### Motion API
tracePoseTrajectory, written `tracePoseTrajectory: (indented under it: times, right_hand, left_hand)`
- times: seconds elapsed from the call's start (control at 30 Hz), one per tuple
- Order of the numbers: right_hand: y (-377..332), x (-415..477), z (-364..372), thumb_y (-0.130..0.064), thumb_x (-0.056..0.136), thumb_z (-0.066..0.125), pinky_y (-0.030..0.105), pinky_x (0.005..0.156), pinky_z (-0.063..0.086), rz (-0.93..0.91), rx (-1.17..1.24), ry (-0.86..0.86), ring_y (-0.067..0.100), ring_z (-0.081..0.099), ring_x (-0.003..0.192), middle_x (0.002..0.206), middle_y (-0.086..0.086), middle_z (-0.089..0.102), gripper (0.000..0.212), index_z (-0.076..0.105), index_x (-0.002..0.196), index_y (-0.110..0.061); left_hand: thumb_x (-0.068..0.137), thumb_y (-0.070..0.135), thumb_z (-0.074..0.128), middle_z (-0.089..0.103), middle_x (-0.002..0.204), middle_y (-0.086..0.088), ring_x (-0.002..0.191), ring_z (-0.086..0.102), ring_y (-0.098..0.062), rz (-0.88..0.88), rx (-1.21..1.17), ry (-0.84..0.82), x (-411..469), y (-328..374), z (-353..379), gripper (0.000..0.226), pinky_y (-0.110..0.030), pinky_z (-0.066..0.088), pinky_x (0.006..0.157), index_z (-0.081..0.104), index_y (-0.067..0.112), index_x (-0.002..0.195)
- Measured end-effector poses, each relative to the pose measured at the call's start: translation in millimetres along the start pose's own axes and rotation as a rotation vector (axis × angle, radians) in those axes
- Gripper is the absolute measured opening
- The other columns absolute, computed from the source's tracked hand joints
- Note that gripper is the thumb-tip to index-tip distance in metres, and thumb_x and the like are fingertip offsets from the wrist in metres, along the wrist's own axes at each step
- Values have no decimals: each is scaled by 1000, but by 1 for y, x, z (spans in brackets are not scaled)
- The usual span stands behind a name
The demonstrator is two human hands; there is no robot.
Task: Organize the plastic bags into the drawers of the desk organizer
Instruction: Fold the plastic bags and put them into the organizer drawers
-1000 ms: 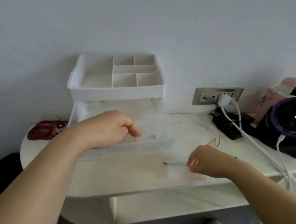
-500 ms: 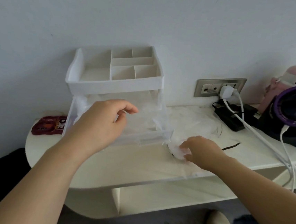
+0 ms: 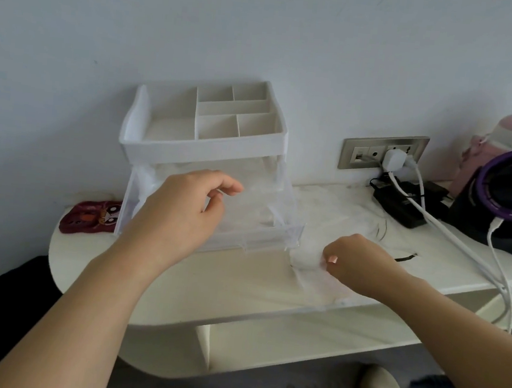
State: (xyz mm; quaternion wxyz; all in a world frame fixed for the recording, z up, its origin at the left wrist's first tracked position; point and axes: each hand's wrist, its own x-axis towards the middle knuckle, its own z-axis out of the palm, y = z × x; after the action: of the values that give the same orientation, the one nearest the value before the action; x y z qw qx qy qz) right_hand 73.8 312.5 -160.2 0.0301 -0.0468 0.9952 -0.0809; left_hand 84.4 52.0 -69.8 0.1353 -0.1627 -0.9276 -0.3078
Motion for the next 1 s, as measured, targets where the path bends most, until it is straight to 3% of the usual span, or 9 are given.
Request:
tracePoseTrajectory:
  times: [0.17,0.3,0.37,0.43,0.53,0.63,0.77,0.87,1.0]
  right_hand:
    - [2,-2,-5,-21,84,58,26,74,52,-25,121,-22,11,62,83,79,-15,61,13,63,74,-27]
    - [7,-7,-26,-28,80,70,10,55,41,-1,379,-42,-4,56,61,64,-15,62,12,66,70,-23]
    - [4,-12,-44,-23,84,69,10,48,39,65,686,-40,-1,53,51,65,-10,66,13,67,74,-15]
    - [-7,-18,-62,-8,90,58,12,47,43,112,1176,17,3,58,55,71,0,69,13,62,79,-6]
    - [-35,-30,-92,-9,87,61,23,62,50,30,1624,261,15,59,68,68,1,66,12,64,75,-12]
    - [-75,-38,-115,-29,75,66,30,63,42,-108,1461,512,17,51,62,63,-1,57,16,64,60,-26]
    - [-131,-30,-121,-36,75,70,17,45,41,-241,1163,546,6,51,50,59,2,61,18,62,68,-21]
    - [-163,-10,-105,-35,77,72,7,46,36,-305,956,468,-5,50,52,56,-18,57,20,59,65,-26]
    - [-171,13,-86,-39,89,58,10,53,35,-330,698,310,-7,51,61,68,-21,55,14,65,81,-30]
  left_hand:
    - [94,11,49,55,90,33,49,41,26,6,-11,2,-3,2,0,30,-2,34,55,65,34,103]
    - [93,15,49,54,90,37,69,49,23,6,1,19,-3,0,-3,30,-15,40,65,64,39,102]
    - [92,15,50,55,94,36,80,53,18,20,-14,51,-3,1,-4,30,-18,44,72,63,40,100]
    - [92,12,52,60,98,31,86,55,16,62,-61,99,-2,2,-3,29,-9,42,75,64,37,98]
    - [91,9,55,69,93,21,89,61,8,77,-302,108,-1,8,-4,25,0,39,75,67,30,93]
    - [92,21,57,73,94,7,88,68,-7,22,-780,-32,1,16,-8,13,-15,51,73,69,23,94]
    - [82,58,49,68,114,-9,102,66,-20,-112,-1325,-246,7,9,-24,56,-31,56,80,68,14,111]
    - [86,64,44,67,118,-7,106,65,-17,-92,-1360,-275,7,-3,-38,63,-28,54,79,69,14,113]
    - [87,27,60,71,103,-11,94,68,-14,-329,-1157,-82,9,-20,-30,20,-24,56,68,73,13,93]
